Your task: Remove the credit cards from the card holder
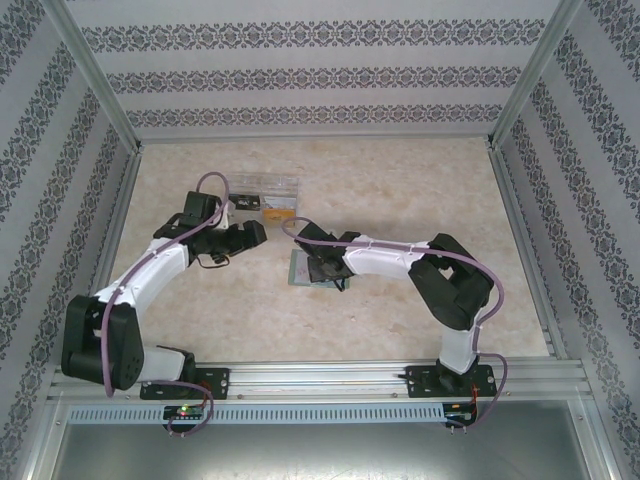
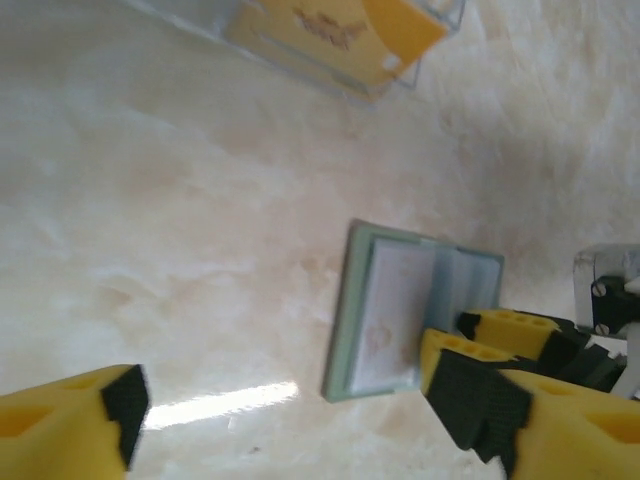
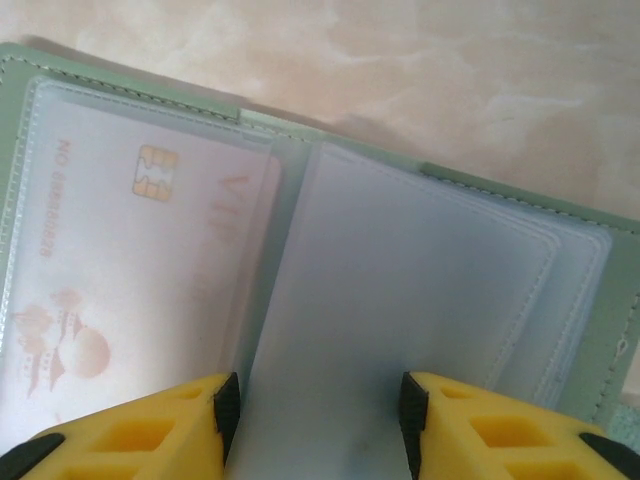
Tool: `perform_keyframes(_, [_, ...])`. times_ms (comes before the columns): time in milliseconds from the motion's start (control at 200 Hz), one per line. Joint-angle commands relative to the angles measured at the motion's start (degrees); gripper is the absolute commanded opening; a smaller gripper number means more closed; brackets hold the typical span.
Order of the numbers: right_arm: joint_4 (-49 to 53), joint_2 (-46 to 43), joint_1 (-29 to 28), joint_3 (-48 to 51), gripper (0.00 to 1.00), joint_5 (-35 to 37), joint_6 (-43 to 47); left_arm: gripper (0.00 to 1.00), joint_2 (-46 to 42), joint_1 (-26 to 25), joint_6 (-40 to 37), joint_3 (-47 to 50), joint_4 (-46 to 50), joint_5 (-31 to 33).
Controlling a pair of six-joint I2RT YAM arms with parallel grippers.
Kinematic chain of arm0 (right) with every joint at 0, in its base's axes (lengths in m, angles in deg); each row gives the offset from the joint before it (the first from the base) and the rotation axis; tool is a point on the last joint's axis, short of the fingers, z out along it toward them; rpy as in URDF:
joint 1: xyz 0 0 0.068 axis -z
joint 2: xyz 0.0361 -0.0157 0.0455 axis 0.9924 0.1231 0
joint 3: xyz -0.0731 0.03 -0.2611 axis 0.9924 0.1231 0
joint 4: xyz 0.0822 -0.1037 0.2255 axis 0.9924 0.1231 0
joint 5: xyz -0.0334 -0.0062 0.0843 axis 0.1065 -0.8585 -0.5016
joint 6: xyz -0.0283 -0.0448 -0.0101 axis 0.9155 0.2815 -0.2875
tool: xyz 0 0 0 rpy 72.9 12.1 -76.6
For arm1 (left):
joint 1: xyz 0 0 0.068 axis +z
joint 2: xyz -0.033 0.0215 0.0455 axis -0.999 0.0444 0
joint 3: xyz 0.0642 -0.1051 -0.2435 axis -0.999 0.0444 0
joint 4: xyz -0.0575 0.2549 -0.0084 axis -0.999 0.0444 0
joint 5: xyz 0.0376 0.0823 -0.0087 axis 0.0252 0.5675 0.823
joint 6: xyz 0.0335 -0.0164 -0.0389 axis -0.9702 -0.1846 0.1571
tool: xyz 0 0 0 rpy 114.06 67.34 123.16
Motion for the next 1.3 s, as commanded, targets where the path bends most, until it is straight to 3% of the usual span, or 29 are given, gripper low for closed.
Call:
perform_keyframes(0, [1.1, -0.6, 1.5, 3.3, 0.48, -4.5, -2.0, 0.76, 2.9, -3.0, 3.8, -0.3, -4.5, -6.5])
perform_keyframes(120, [-1.1, -5.5, 2.5, 4.1, 0.53, -6.3, -2.7, 0.64, 6.2, -6.1, 5.1, -1.1, -5.0, -5.5])
perform_keyframes(215, [-3.1, -9.1, 2.9, 4.5, 0.61, -7.6, -3.3, 0.60, 8.1, -7.3, 6.9, -1.0, -7.0, -5.1])
perform_keyframes(310, [-4.7, -9.4, 3.2, 4.1, 0.62, -9.4, -3.9, 0.55, 10.1, -8.6, 7.9, -1.7, -7.9, -4.5])
perform_keyframes(520, [-8.6, -4.3, 3.4, 1.8, 0.49, -14.7, -6.0, 0.45, 14.4, -9.6, 10.3, -3.2, -7.9, -3.6])
perform_keyframes(919, [-6.3, 1.7, 4.6, -0.8, 0.35, -13.1, -7.0, 0.31, 19.1, -10.5, 10.4, -5.9, -8.1, -6.7])
perform_keyframes(1299, [-2.3, 4.5, 5.0, -0.7, 0.20, -10.5, -6.1, 0.29, 23.7, -11.9, 9.9, -8.0, -7.8, -8.0])
